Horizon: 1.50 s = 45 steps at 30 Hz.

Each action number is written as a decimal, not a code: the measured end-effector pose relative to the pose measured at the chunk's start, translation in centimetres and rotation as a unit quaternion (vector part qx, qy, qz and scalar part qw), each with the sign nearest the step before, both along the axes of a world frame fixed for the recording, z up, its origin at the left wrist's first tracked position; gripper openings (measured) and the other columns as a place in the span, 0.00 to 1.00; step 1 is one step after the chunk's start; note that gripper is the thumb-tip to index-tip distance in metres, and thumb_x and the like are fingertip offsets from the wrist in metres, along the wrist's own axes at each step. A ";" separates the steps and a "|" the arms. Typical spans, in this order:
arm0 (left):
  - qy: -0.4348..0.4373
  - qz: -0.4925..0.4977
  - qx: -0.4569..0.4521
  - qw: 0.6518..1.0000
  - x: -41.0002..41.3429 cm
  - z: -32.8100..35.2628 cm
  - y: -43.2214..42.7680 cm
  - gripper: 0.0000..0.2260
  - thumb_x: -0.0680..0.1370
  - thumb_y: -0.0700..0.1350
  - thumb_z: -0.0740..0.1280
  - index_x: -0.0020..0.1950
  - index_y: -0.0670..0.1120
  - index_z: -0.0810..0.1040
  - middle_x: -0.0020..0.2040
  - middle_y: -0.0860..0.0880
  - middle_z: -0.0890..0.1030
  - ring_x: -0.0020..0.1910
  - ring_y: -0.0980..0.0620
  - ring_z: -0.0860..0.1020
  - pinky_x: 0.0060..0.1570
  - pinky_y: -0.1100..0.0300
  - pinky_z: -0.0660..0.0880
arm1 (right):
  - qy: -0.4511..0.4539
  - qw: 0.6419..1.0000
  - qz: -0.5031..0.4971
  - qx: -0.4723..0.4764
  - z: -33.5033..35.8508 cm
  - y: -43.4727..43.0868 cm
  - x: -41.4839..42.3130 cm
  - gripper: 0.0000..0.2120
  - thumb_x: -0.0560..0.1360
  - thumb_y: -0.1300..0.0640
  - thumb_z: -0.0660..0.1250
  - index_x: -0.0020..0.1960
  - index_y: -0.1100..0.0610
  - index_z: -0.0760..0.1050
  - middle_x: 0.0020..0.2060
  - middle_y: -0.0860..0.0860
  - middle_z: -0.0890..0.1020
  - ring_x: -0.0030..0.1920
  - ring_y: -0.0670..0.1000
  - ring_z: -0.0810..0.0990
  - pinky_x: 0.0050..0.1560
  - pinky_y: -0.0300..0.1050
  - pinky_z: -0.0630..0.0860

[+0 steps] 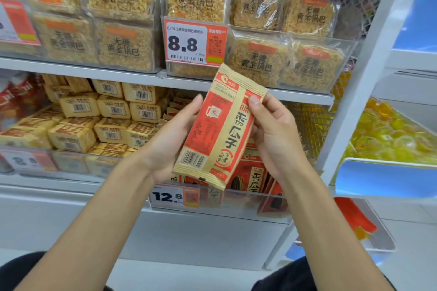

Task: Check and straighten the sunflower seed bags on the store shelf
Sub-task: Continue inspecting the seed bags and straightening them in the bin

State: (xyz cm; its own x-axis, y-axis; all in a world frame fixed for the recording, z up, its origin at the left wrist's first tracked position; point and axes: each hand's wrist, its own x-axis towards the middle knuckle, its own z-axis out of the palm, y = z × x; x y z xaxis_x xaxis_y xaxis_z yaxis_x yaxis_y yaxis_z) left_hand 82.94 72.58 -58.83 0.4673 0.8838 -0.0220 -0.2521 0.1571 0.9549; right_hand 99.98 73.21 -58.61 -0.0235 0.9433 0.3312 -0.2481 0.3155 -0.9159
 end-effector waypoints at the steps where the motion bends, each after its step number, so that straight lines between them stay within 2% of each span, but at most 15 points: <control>1: -0.026 -0.023 -0.026 0.999 0.0 0.0 0.0 0.24 0.79 0.63 0.55 0.63 0.51 0.81 0.60 0.43 0.82 0.58 0.42 0.81 0.58 0.41 0.77 | 0.008 1.000 0.023 -0.001 0.0 0.0 0.1 0.09 0.81 0.55 0.63 0.59 0.56 0.76 0.42 0.51 0.84 0.36 0.47 0.81 0.36 0.44 0.72; 5: -0.068 -0.095 -0.048 0.992 -0.7 -0.2 -0.1 0.22 0.79 0.56 0.58 0.60 0.46 0.83 0.61 0.37 0.81 0.60 0.36 0.79 0.59 0.36 0.75 | 0.014 0.994 0.108 0.012 0.4 -0.3 0.6 0.13 0.78 0.53 0.63 0.61 0.56 0.73 0.38 0.53 0.82 0.30 0.50 0.77 0.25 0.43 0.67; 9: 0.003 -0.080 -0.017 0.997 -0.8 0.3 -0.5 0.16 0.73 0.56 0.64 0.41 0.49 0.88 0.44 0.44 0.86 0.41 0.49 0.85 0.43 0.55 0.83 | 0.007 0.995 0.100 0.013 0.4 0.1 0.9 0.14 0.74 0.55 0.66 0.58 0.58 0.77 0.46 0.50 0.85 0.44 0.47 0.82 0.46 0.42 0.78; 11: 0.047 -0.116 0.015 0.992 -1.0 0.3 -0.4 0.18 0.66 0.63 0.73 0.44 0.50 0.88 0.44 0.46 0.85 0.40 0.53 0.82 0.40 0.61 0.80 | -0.024 0.995 0.092 0.006 0.2 0.2 1.0 0.13 0.74 0.54 0.67 0.55 0.58 0.80 0.45 0.51 0.84 0.45 0.48 0.82 0.48 0.42 0.77; 13: 0.075 -0.125 0.031 0.989 -1.0 0.3 -0.1 0.29 0.59 0.67 0.77 0.50 0.48 0.86 0.46 0.46 0.84 0.40 0.54 0.80 0.39 0.63 0.78 | -0.060 0.994 0.088 0.000 -0.1 0.3 1.2 0.11 0.74 0.53 0.67 0.53 0.56 0.82 0.47 0.53 0.84 0.46 0.49 0.81 0.49 0.44 0.76; 16: 0.122 -0.011 0.070 0.990 -0.5 0.9 -0.2 0.23 0.67 0.62 0.76 0.50 0.44 0.81 0.38 0.49 0.84 0.33 0.56 0.81 0.32 0.64 0.77 | -0.070 0.995 0.065 -0.026 0.0 0.8 1.8 0.14 0.79 0.49 0.61 0.54 0.56 0.82 0.51 0.54 0.84 0.53 0.52 0.80 0.58 0.51 0.73; 18: 0.171 0.098 0.130 0.972 0.1 1.0 -0.2 0.20 0.69 0.57 0.73 0.54 0.47 0.79 0.41 0.50 0.86 0.36 0.55 0.84 0.36 0.61 0.79 | -0.016 0.994 0.080 -0.065 0.8 0.8 2.8 0.24 0.80 0.42 0.55 0.60 0.57 0.79 0.53 0.54 0.83 0.54 0.52 0.80 0.54 0.47 0.75; 20: 0.210 0.174 0.184 0.944 0.9 0.6 0.0 0.23 0.68 0.58 0.74 0.58 0.49 0.77 0.47 0.51 0.86 0.42 0.53 0.85 0.42 0.55 0.81 | -0.042 0.992 0.103 -0.059 1.4 0.4 3.7 0.26 0.78 0.39 0.57 0.64 0.57 0.75 0.53 0.53 0.83 0.53 0.51 0.81 0.48 0.43 0.77; 24: 0.221 0.127 0.213 0.943 2.9 -0.3 -0.7 0.18 0.73 0.56 0.72 0.60 0.52 0.78 0.52 0.54 0.85 0.49 0.57 0.84 0.52 0.53 0.81 | -0.194 0.979 0.034 0.056 1.8 -0.6 3.9 0.15 0.77 0.62 0.69 0.62 0.55 0.74 0.50 0.51 0.86 0.50 0.50 0.85 0.48 0.45 0.80; 26: 0.227 0.129 0.215 0.941 3.1 -0.5 -0.5 0.14 0.77 0.58 0.66 0.60 0.55 0.78 0.53 0.56 0.84 0.51 0.61 0.82 0.51 0.57 0.79 | -0.208 0.974 -0.013 0.092 2.1 -0.9 4.4 0.15 0.77 0.65 0.67 0.62 0.54 0.74 0.48 0.51 0.86 0.50 0.51 0.85 0.48 0.47 0.81; 30: 0.215 0.248 0.189 0.926 2.1 -0.5 0.5 0.07 0.81 0.52 0.62 0.55 0.54 0.79 0.50 0.56 0.83 0.47 0.61 0.80 0.44 0.62 0.74 | -0.216 0.968 -0.051 0.115 1.6 -1.2 5.4 0.12 0.78 0.65 0.67 0.58 0.52 0.74 0.47 0.51 0.86 0.51 0.53 0.85 0.54 0.57 0.81; 34: 0.262 0.203 0.238 0.913 1.6 -0.9 0.7 0.09 0.82 0.49 0.62 0.58 0.55 0.79 0.49 0.58 0.83 0.47 0.65 0.80 0.44 0.70 0.73 | -0.224 0.965 -0.064 0.120 0.8 -1.3 6.3 0.12 0.77 0.65 0.67 0.56 0.51 0.74 0.48 0.50 0.86 0.51 0.52 0.84 0.55 0.58 0.80; 39: 0.424 0.100 0.303 0.848 0.7 -1.2 1.1 0.07 0.78 0.47 0.70 0.53 0.57 0.82 0.46 0.62 0.82 0.46 0.68 0.78 0.43 0.72 0.72 | -0.222 0.962 -0.072 0.144 0.6 -1.6 7.0 0.12 0.75 0.64 0.69 0.54 0.51 0.75 0.48 0.50 0.85 0.51 0.51 0.84 0.54 0.55 0.80; 42: 0.457 0.102 0.312 0.827 0.1 -0.9 1.2 0.07 0.74 0.42 0.74 0.45 0.54 0.84 0.37 0.63 0.81 0.39 0.67 0.78 0.38 0.74 0.72 | -0.290 0.948 -0.046 0.121 -0.6 -1.2 6.3 0.08 0.75 0.64 0.69 0.50 0.53 0.75 0.45 0.48 0.85 0.49 0.48 0.84 0.51 0.50 0.81; 45: 0.476 0.112 0.312 0.815 0.2 -0.9 1.2 0.08 0.74 0.40 0.75 0.42 0.54 0.84 0.37 0.61 0.81 0.38 0.67 0.78 0.40 0.70 0.73 | -0.388 0.915 -0.061 0.089 -1.5 -0.7 6.3 0.04 0.76 0.58 0.69 0.44 0.53 0.76 0.39 0.46 0.83 0.43 0.48 0.83 0.47 0.54 0.80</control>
State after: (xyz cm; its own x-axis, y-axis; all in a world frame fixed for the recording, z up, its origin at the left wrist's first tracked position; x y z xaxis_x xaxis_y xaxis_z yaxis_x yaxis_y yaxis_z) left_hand 83.16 73.76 -59.68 0.3275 0.9220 0.2064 0.6928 -0.3829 0.6111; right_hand 106.25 72.53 -60.12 -0.2148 0.8869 0.4089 0.5024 0.4594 -0.7325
